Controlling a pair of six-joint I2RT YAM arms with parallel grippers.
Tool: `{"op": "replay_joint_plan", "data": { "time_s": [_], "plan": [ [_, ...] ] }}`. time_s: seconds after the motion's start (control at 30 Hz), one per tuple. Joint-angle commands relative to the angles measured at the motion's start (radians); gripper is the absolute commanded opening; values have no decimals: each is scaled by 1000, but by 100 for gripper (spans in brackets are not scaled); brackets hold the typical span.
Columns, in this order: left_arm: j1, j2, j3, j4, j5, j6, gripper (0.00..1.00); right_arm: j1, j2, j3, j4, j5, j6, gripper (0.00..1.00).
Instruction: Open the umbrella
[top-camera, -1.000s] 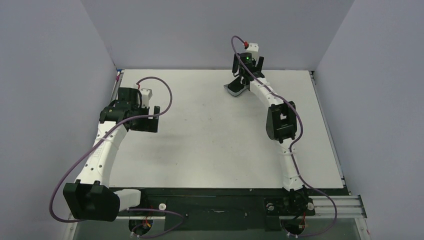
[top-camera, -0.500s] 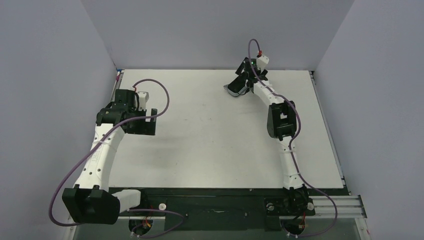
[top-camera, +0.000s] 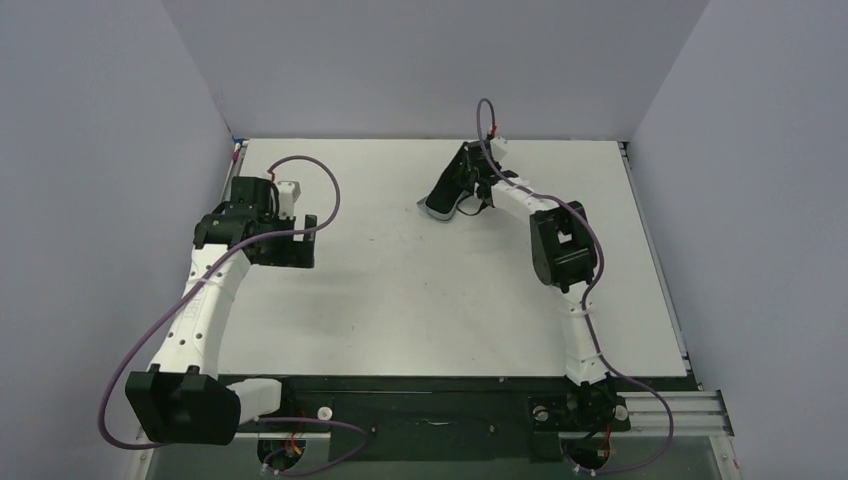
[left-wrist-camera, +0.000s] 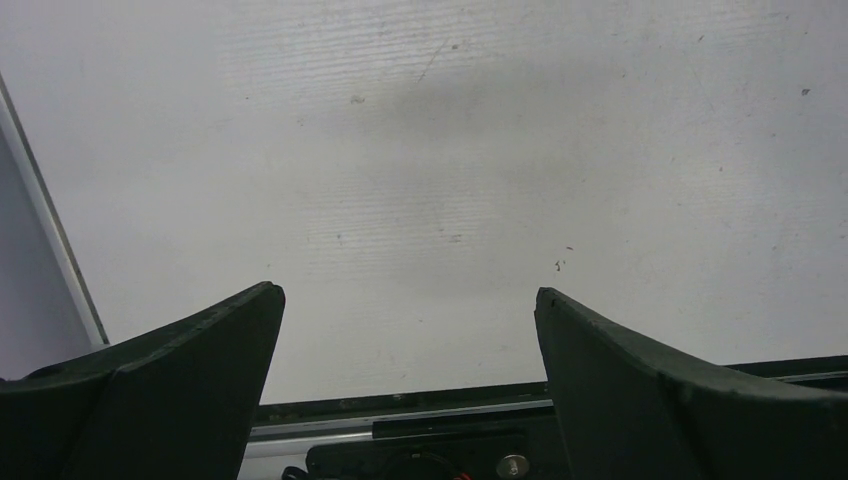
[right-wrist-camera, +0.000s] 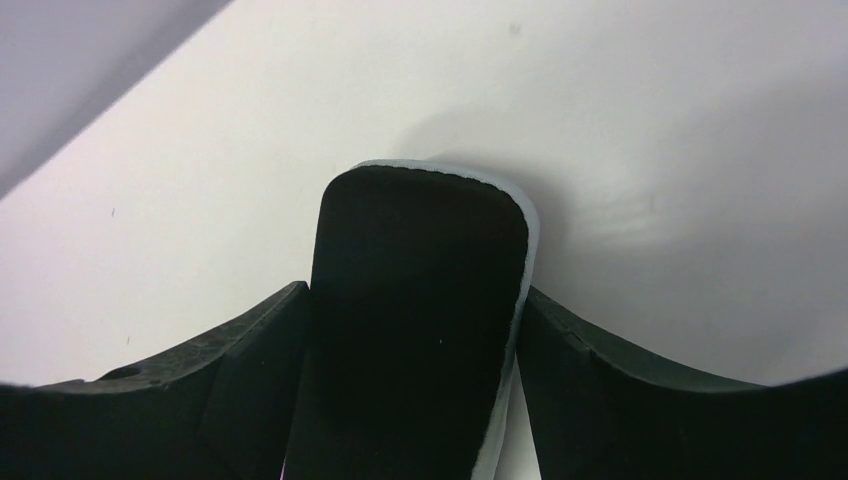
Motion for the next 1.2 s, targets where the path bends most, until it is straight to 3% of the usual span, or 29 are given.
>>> {"op": "replay_joint_plan", "data": {
  "time_s": [0.0, 0.13, 0.3, 0.6, 0.77, 0.87, 0.93, 1.03, 1.17],
  "plan": [
    [5, 36, 34, 106, 117, -42, 97, 34, -80, -209, -97, -213, -18, 27],
    [5, 24, -41, 182, 268, -47, 97, 73, -206, -393, -71, -235, -34, 29],
    [-15, -75, -241, 419, 450, -71, 97, 97, -360, -662, 56, -275, -33, 26],
    [-237, -202, -579, 772, 549, -102, 99, 90, -620, -993, 108, -278, -13, 29],
    [-414, -160, -635, 932, 453, -134, 86, 91, -674, -1048, 85, -243, -10, 27],
    [-547, -135, -633, 1075, 363, -54, 66, 92, -688, -1072, 78, -233, -23, 21],
    [-650, -85, -617, 1115, 351, -6, 57, 89, -697, -1085, 65, -232, -32, 15],
    [-795, 16, -611, 1196, 291, 12, 52, 80, -701, -1095, 50, -233, -40, 8],
    [-880, 123, -621, 1338, 217, -22, 45, 69, -709, -1092, 30, -226, -66, 1]
  ]
}}
